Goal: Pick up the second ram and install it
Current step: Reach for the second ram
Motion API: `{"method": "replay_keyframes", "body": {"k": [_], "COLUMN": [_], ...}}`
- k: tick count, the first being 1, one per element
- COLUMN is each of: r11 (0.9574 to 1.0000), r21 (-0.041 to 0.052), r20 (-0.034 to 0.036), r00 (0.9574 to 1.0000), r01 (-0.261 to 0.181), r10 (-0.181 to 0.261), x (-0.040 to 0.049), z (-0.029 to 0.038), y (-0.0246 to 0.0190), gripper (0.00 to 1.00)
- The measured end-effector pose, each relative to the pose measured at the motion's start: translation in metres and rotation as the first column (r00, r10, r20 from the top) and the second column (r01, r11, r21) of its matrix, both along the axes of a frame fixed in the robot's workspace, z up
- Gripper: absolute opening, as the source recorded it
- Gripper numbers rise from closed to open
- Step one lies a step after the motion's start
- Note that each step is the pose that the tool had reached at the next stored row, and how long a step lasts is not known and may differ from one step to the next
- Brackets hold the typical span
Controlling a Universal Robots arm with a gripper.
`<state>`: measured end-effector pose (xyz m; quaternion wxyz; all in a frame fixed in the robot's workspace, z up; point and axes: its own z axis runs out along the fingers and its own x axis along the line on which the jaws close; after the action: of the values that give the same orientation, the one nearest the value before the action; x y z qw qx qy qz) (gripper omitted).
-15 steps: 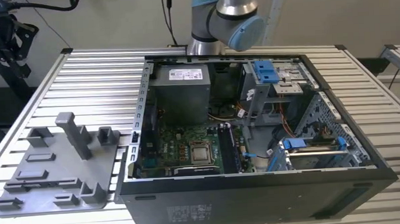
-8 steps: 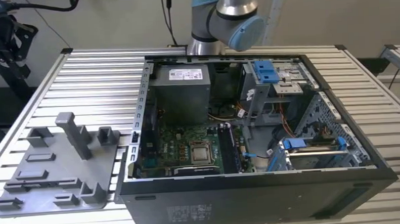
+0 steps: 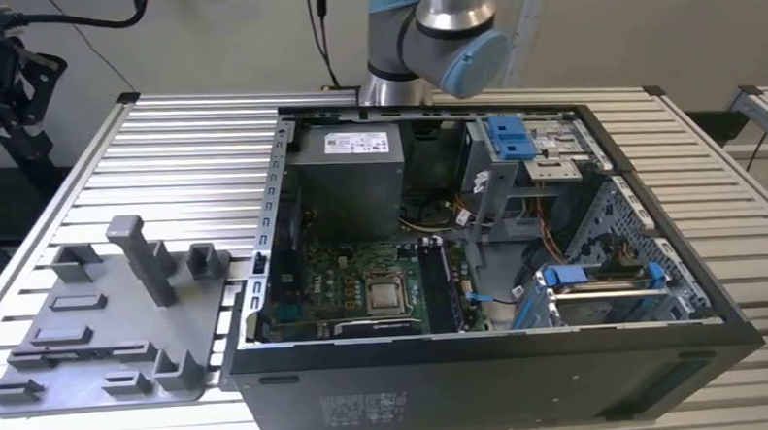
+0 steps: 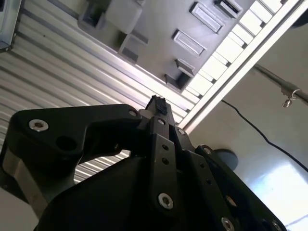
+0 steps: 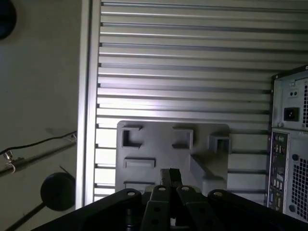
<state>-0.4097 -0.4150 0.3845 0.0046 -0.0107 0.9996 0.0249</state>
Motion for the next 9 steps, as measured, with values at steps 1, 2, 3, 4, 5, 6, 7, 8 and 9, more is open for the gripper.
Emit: {"method": "replay_keyframes", "body": {"k": [1, 2, 3, 4, 5, 6, 7, 8, 9], "r11": [1.0000, 1.0000, 1.0000, 1.0000, 1.0000, 1.0000, 1.0000, 1.0000, 1.0000], "r21": [-0.0001, 0.0000, 0.0000, 0.0000, 0.0000, 0.0000, -0.0001, 0.0000, 0.0000], "r20": [-0.0005, -0.0009, -0.0015, -0.0022, -0.0029, -0.0037, -0.0045, -0.0050, -0.0056], "r00": [1.0000, 1.0000, 1.0000, 1.0000, 1.0000, 1.0000, 1.0000, 1.0000, 1.0000], "r01": [0.000, 0.000, 0.000, 0.000, 0.000, 0.000, 0.000, 0.000, 0.000], "r10": [0.000, 0.000, 0.000, 0.000, 0.000, 0.000, 0.000, 0.000, 0.000], "x": [0.0001, 0.0003, 0.0006, 0.0009, 0.0012, 0.0015, 0.0018, 0.0020, 0.0022], "z": [0.0000, 0.0000, -0.0001, -0.0001, -0.0001, -0.0002, -0.0002, -0.0003, -0.0003], "y": [-0.0016, -0.0030, -0.0047, -0.0064, -0.0081, -0.0101, -0.0124, -0.0144, -0.0166], "gripper": [0.11, 0.11, 0.11, 0.11, 0.11, 0.11, 0.11, 0.11, 0.11]}}
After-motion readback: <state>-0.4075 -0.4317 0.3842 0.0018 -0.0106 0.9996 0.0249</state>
